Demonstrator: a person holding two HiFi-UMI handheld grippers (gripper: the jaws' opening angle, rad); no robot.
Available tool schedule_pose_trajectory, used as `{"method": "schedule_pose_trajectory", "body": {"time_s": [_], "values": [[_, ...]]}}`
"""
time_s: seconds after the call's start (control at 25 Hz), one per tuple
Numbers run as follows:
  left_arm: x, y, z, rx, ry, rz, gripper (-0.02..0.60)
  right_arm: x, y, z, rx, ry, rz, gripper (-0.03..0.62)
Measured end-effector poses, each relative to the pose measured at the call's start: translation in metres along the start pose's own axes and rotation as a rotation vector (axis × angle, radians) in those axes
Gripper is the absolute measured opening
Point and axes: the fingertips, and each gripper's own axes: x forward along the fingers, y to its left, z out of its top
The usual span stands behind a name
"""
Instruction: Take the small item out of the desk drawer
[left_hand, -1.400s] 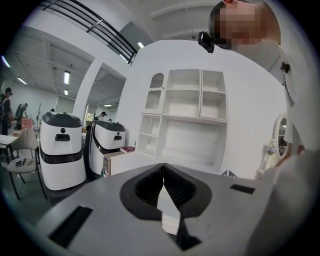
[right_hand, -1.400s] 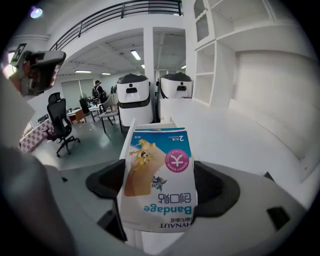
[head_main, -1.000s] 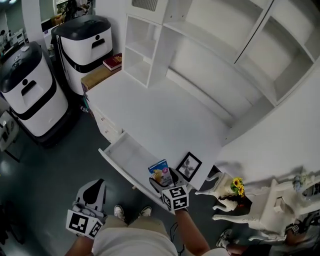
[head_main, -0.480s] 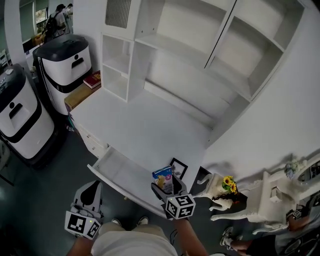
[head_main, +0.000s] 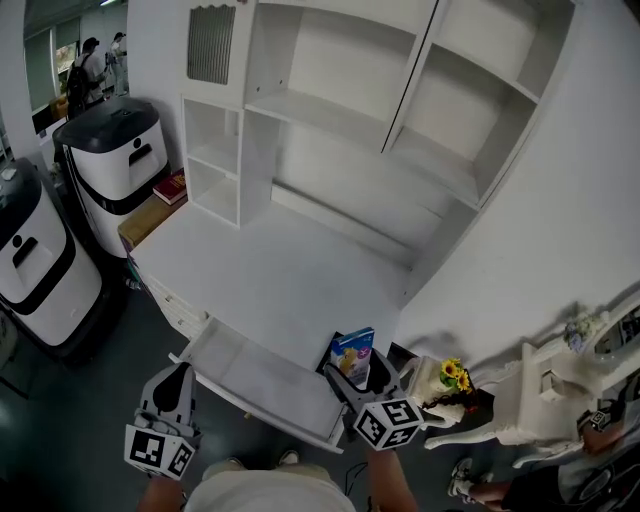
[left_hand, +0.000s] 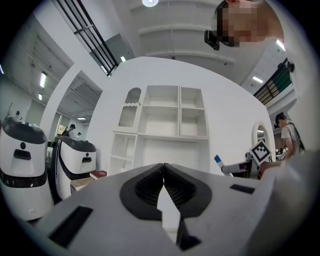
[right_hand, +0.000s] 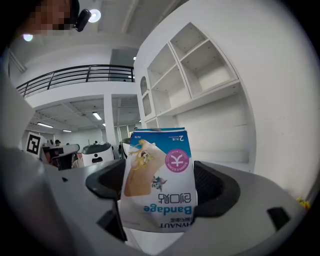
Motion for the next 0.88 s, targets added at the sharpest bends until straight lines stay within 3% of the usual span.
{"method": "schedule_pose_trajectory", "body": {"time_s": [0.36, 0.88], "values": [[0.010, 0.018, 0.021, 0.020, -0.049, 0.051, 0.017, -0.024, -0.001, 0.070, -0.058, -0.135, 0.006, 0.440], [0.003, 0.049, 0.037, 0.043, -0.074, 0.134, 0.015, -0.038, -0.010, 0.078, -0.075, -0.137, -0.028, 0.440]]}}
